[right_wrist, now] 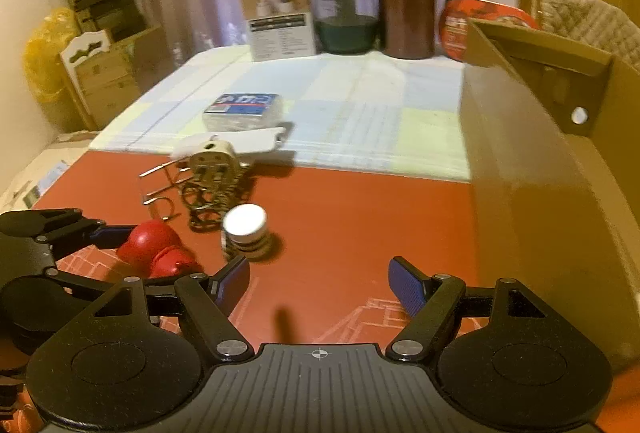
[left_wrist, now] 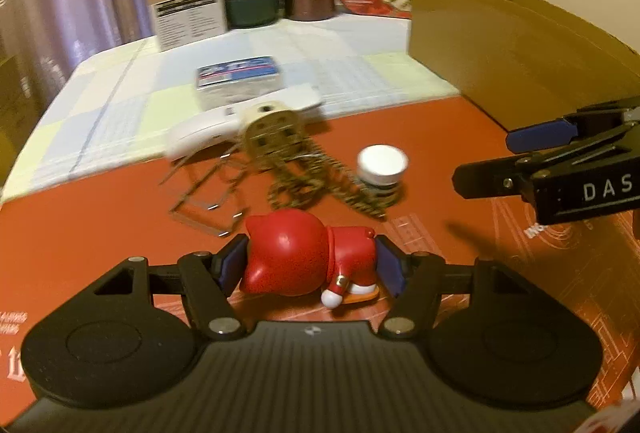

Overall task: Organize rigid objects
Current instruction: 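Grasp the red cartoon figure with the left tool while the right tool grasps the white-lidded jar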

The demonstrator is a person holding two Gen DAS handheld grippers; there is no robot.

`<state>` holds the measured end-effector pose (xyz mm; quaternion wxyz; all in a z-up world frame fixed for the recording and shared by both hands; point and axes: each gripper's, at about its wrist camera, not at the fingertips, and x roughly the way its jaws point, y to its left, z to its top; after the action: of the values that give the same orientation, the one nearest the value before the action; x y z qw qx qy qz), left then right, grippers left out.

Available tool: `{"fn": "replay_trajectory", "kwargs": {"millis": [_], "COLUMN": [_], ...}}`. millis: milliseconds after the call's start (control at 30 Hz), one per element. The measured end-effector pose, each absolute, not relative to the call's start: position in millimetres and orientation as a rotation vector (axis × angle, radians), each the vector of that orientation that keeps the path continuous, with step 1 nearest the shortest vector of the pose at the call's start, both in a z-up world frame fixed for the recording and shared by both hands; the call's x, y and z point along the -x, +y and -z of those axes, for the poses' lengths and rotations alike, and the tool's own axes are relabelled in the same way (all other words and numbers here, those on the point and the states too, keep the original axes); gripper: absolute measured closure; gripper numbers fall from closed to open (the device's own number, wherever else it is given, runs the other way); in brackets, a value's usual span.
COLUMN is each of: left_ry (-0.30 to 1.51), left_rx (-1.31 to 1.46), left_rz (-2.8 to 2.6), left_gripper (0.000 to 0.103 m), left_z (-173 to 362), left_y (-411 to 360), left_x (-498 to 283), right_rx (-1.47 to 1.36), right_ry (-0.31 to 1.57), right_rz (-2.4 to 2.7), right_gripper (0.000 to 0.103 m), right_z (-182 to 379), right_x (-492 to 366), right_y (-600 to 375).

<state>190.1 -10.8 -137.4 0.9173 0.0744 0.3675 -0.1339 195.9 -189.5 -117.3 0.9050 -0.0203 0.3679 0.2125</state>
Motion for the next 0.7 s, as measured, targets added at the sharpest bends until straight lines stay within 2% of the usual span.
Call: {"fn": "replay_trajectory", "kwargs": {"millis": [267, 333, 467, 700], "left_ry": [0.749, 0.753, 0.76, 0.757], "left_rx": [-0.111, -0.099, -0.095, -0.083], "left_rz": [0.237, 0.235, 0.233, 0.226], "left_gripper": [0.04, 0.04, 0.04, 0.04], "left_z": [136, 136, 137, 138], "left_y": [4, 5, 7, 9], "left_x": [-190, -191, -190, -191], "right_rx": [0.114, 0.126, 0.168, 0.199], "right_ry": [0.711, 0.7, 0.694, 0.697], "right_rz": [-0.538, -0.547, -0.536, -0.556], "right_gripper": [0.03, 0.032, 0.049, 0.051], "right_z": [124, 126, 134, 144], "right_x": [-201, -204, -213, -225], "right_y": [-160, -155, -148, -139]}}
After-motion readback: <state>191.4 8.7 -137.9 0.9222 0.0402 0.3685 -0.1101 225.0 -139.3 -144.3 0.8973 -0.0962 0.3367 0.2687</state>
